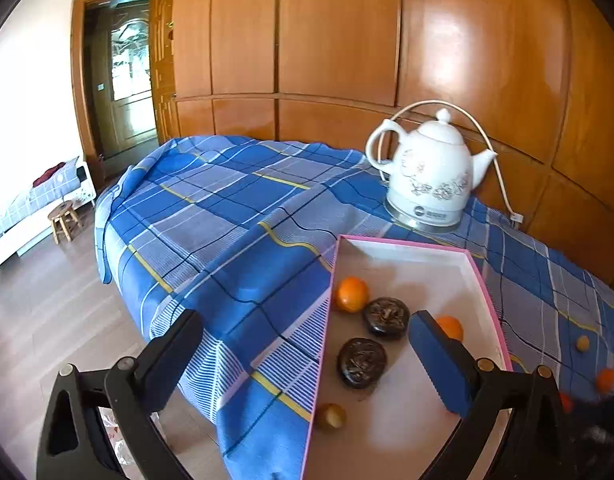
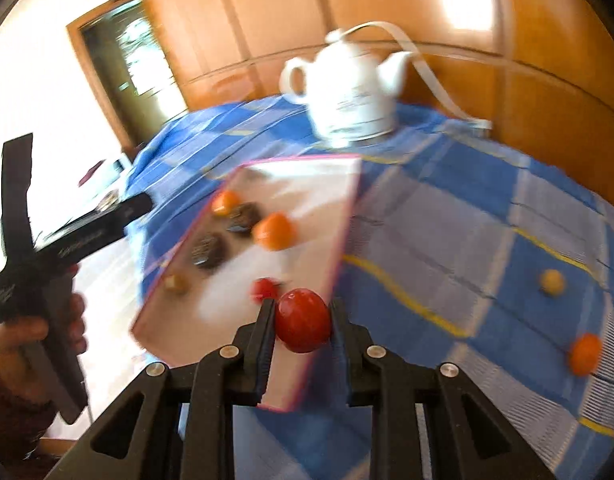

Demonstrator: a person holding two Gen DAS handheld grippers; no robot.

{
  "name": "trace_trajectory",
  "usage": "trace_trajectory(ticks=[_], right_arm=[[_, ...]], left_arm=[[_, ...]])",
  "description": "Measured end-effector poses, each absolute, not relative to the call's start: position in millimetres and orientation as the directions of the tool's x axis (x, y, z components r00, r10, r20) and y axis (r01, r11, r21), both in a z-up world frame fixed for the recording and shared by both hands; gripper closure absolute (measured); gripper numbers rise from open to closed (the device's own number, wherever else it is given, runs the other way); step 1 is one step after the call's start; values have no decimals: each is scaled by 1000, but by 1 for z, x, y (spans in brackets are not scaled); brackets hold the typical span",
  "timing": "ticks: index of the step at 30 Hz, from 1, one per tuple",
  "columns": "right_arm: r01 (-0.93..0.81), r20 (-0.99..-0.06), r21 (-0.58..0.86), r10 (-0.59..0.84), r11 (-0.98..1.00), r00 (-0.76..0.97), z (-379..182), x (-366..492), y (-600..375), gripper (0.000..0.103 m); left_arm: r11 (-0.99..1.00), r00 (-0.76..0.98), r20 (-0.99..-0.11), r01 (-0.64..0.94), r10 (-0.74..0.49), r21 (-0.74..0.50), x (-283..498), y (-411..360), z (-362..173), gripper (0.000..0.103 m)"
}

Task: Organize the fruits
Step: 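Carry the red tomato into the tray and open the right tool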

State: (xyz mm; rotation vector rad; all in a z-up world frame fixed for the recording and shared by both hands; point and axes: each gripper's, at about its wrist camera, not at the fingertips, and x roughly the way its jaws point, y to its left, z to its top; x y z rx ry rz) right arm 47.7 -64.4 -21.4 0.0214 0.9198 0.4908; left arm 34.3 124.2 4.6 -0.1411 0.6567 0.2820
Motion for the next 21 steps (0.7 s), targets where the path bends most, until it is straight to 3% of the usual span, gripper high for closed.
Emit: trace_trajectory(ticks=[6, 21], right_arm=[[-479, -788, 199, 430, 855, 441, -42, 56, -18, 77], [-474, -829, 136, 362, 870, 426, -73, 70, -3, 76]], left_arm=[[950, 749, -628, -309, 212, -48, 36, 129, 2, 0], [956, 742, -642, -291, 194, -47, 37, 123, -3, 0]])
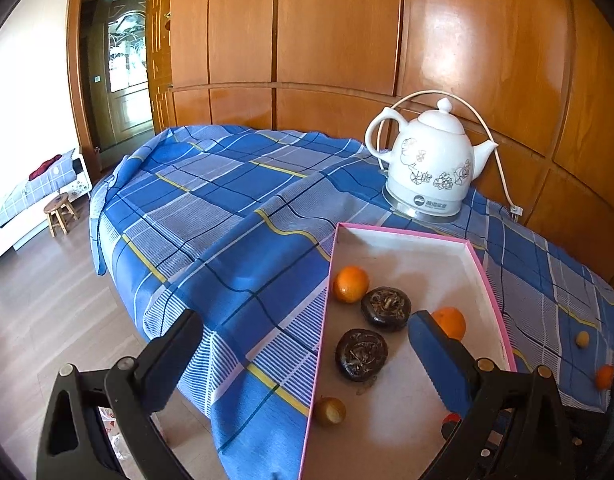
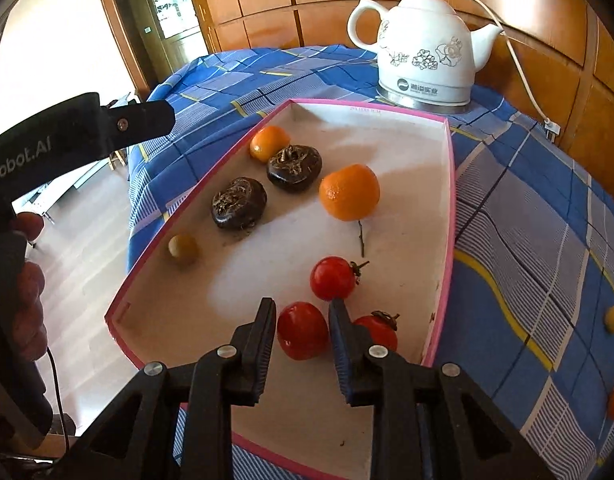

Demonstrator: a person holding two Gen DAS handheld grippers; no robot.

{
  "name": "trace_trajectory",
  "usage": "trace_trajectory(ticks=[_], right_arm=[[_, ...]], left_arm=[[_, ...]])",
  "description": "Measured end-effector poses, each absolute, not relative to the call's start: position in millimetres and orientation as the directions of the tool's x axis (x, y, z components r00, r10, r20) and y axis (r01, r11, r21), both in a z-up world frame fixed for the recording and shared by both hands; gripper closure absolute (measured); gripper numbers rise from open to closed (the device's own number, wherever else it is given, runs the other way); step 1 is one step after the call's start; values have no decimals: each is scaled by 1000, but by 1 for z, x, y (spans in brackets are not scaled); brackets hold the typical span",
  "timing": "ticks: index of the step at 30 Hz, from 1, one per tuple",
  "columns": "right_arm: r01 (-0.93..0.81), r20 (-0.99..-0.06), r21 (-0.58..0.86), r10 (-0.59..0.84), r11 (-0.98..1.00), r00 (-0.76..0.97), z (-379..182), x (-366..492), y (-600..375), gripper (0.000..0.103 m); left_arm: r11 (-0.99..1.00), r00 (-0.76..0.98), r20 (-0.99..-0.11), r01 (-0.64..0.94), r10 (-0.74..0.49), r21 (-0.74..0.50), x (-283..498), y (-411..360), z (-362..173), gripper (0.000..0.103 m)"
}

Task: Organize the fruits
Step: 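Carry the red tomato into the tray and open the right tool, then move the right tool away from the tray toward the orange on the bed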

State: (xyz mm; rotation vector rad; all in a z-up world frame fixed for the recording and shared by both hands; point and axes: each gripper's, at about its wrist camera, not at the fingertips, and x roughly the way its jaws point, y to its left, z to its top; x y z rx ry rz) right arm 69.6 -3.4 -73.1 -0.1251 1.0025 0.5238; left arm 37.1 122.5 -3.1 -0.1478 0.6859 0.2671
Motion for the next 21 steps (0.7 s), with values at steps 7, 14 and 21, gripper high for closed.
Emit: trace_trajectory(ticks=[7, 14, 21], right_arm=[[-453, -806, 115, 350, 884, 477, -57, 58, -9, 67], [-400, -773, 66, 301, 914, 559, -41, 49, -17, 53], [-370, -756, 43, 272, 928, 595, -36, 41, -24, 43]], left_arm=[[959, 744, -642, -278, 182, -51, 36, 118, -3, 0], [965, 752, -637, -258, 167, -52, 33, 110, -2, 0], [972, 762, -630, -229, 149, -47, 31, 101, 0, 0]])
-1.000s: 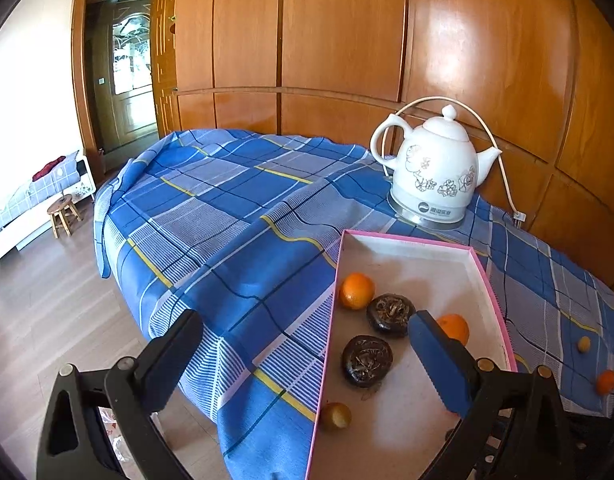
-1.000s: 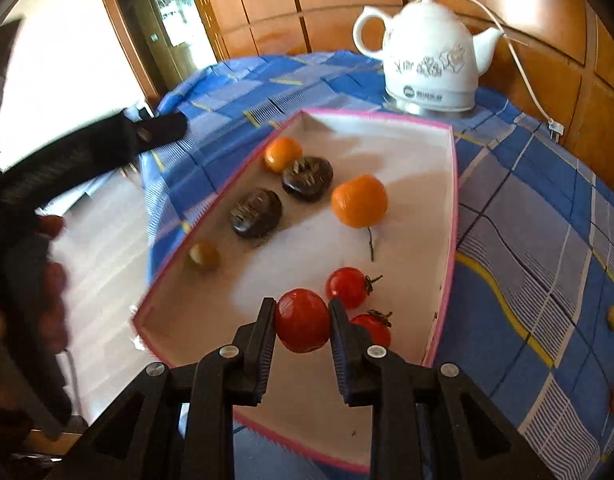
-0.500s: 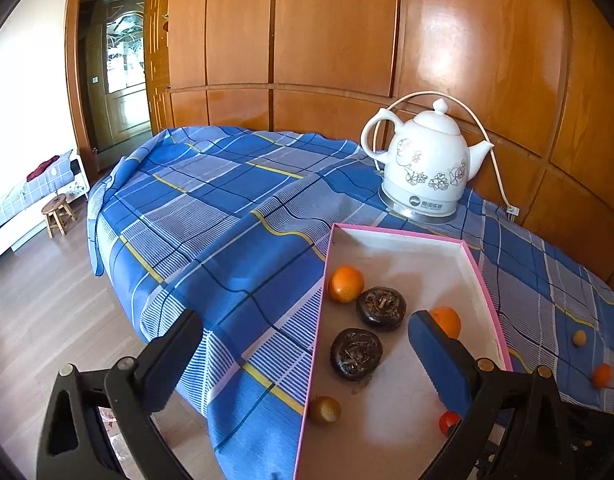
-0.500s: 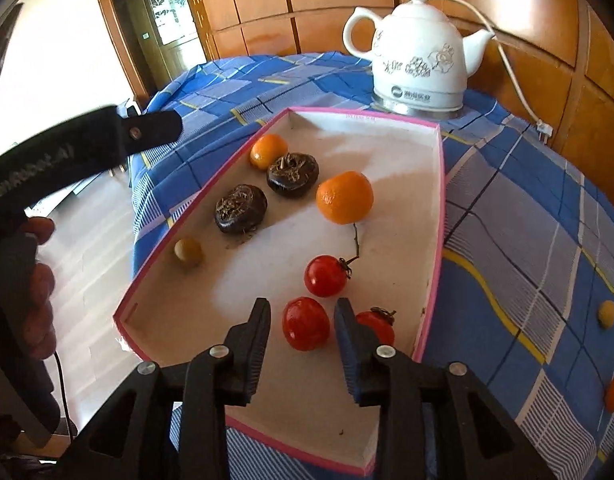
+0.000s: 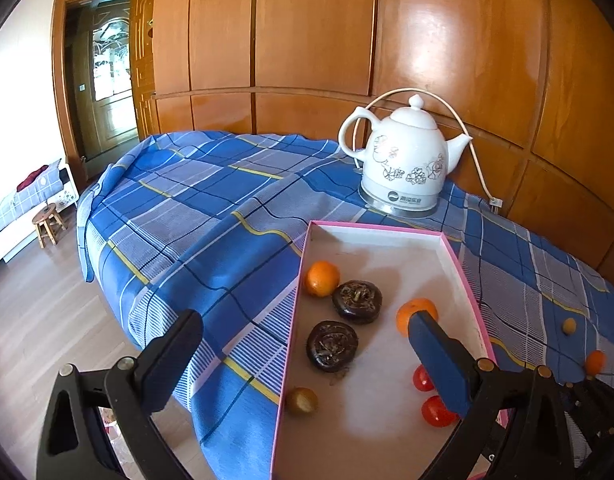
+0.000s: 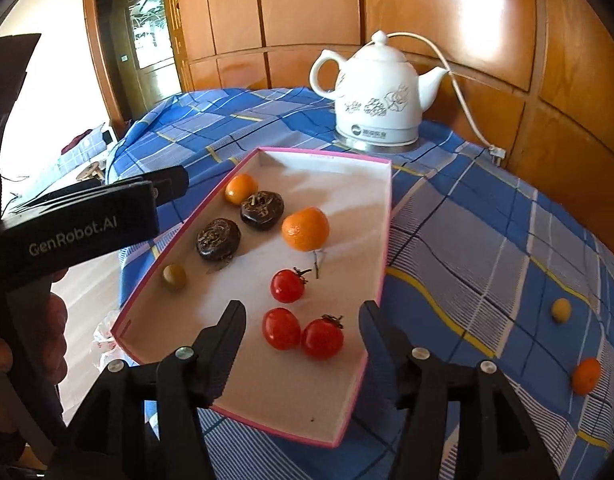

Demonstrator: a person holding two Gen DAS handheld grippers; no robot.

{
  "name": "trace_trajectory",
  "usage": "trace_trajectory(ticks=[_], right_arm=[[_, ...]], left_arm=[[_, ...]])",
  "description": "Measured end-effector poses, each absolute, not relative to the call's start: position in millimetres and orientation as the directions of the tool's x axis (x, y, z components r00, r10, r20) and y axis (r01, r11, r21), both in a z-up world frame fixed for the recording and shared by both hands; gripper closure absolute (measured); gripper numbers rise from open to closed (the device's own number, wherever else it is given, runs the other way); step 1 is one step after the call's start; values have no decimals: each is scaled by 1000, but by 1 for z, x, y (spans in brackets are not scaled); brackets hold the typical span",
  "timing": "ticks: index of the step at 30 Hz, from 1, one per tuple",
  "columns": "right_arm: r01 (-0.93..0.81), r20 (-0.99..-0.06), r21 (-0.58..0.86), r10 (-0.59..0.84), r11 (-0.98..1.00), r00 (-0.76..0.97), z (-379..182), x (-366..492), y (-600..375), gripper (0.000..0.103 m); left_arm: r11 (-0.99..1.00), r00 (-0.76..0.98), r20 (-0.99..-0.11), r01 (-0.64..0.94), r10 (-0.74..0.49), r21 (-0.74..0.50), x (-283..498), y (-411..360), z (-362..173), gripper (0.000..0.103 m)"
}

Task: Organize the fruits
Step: 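Move the right tool away from the tray toward the orange on the bed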

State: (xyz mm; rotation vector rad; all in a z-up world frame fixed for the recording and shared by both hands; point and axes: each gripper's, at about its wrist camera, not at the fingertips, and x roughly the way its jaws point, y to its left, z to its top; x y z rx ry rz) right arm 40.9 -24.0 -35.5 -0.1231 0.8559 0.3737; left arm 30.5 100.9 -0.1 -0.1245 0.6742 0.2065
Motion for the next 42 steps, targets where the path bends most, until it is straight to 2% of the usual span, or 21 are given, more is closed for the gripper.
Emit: trace_trajectory(ticks=[6, 11, 16, 18, 22, 25, 32, 42], right_arm=[[-346, -732, 11, 243, 938, 637, -27, 33, -32, 43], [-298, -655, -48, 195, 953, 730, -12, 21, -45, 39], [-205, -599, -33, 144, 978, 788, 1, 18, -69, 37], [-167, -615, -42, 106, 985, 782, -1, 22, -78, 37], [-127, -686, 18, 105, 992, 720, -14, 27, -95, 37], [-115, -704, 27, 101, 993, 703, -21, 23, -102, 37], [-113, -712, 33, 103, 993, 695, -23, 12, -114, 37], [-24, -691, 25, 35, 999, 722, -11, 6, -151, 37]], left_arm=[[974, 762, -632, -221, 142, -48, 30, 98, 0, 0], [976, 760, -636, -214, 137, -46, 30, 95, -2, 0], [978, 762, -635, -205, 131, -45, 28, 91, -3, 0], [979, 762, -635, -201, 128, -44, 28, 90, -3, 0], [980, 763, -634, -193, 123, -42, 27, 86, -3, 0], [982, 765, -633, -184, 120, -35, 27, 84, -3, 0], [987, 766, -634, -160, 106, -28, 26, 77, -4, 0], [995, 776, -627, -99, 62, -23, 25, 64, -2, 0]])
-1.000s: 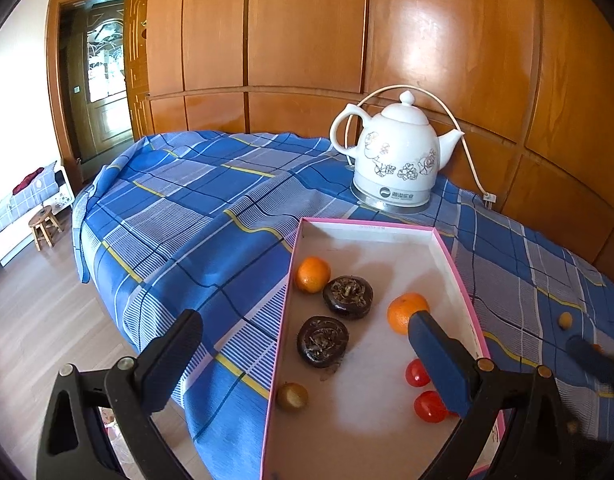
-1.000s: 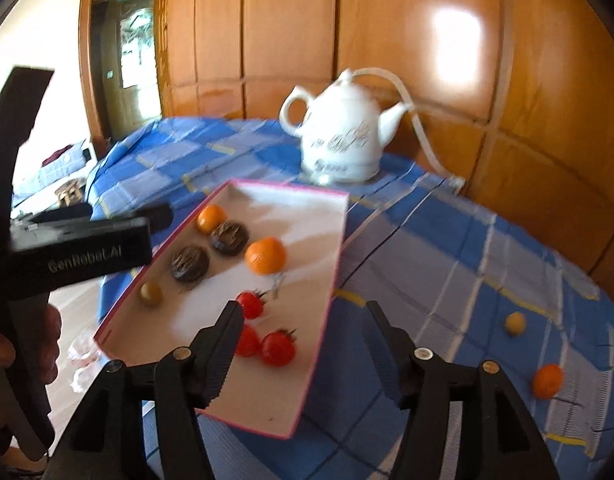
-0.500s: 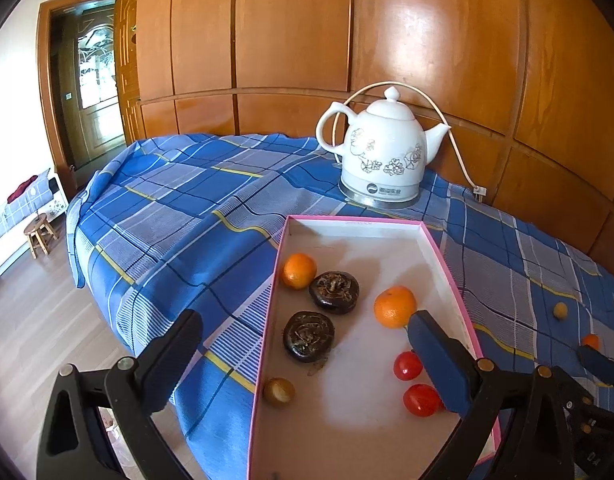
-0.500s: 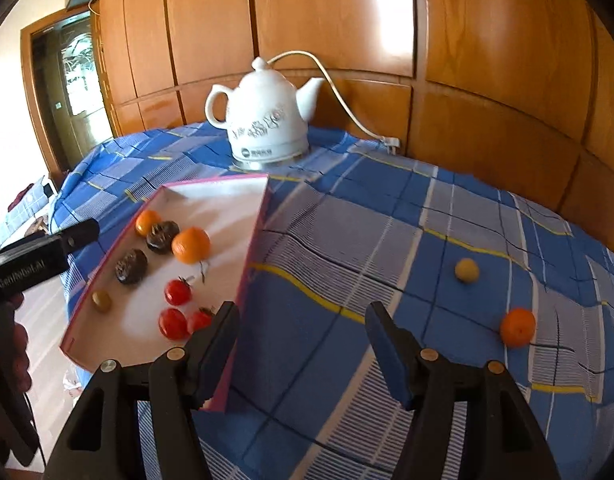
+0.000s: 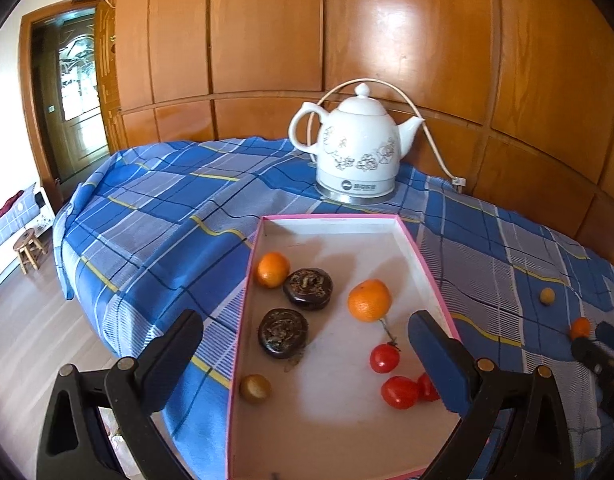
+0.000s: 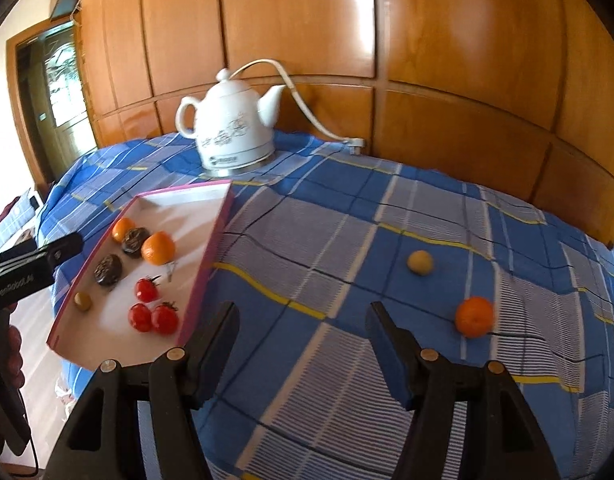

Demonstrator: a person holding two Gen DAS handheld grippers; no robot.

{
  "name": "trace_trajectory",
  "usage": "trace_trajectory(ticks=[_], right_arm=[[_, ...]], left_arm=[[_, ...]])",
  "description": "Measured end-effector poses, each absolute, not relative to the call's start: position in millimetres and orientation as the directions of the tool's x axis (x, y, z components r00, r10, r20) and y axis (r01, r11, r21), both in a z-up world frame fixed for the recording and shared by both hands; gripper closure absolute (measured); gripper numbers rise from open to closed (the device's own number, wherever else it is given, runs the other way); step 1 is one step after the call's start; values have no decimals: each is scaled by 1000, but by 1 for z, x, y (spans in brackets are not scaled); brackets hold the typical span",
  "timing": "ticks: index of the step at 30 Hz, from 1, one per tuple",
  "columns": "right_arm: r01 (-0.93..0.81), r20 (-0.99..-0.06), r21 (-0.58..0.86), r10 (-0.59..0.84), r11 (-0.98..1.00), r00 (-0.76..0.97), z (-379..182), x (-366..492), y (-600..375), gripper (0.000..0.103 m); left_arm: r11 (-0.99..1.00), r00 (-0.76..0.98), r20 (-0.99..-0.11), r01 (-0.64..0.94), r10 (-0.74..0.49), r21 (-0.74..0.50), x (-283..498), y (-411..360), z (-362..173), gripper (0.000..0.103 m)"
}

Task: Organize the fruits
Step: 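Move the right tool away from the tray toward the orange on the bed, then move the left tool toward the small yellow fruit on the bed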

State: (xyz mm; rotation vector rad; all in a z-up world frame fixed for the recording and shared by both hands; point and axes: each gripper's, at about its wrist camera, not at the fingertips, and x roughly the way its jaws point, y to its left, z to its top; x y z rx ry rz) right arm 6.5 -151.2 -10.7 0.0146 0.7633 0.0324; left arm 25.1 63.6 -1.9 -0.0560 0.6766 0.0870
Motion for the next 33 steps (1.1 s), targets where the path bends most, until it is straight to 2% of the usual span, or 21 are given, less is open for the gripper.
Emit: trace_trajectory(ticks=[13, 16, 33], right_arm=[[152, -669, 58, -75, 987, 740, 11, 4, -231, 37], [177, -669, 75, -82, 981, 738, 15, 4, -247, 37], [237, -666, 58, -139, 970, 733, 43, 12, -315, 37]], left_arm=[[999, 783, -622, 41, -14, 28, 29, 22, 9, 0], [995, 783, -618, 98, -64, 21, 31, 10, 11, 0], [955, 715, -674, 294, -186, 48, 57, -54, 9, 0]])
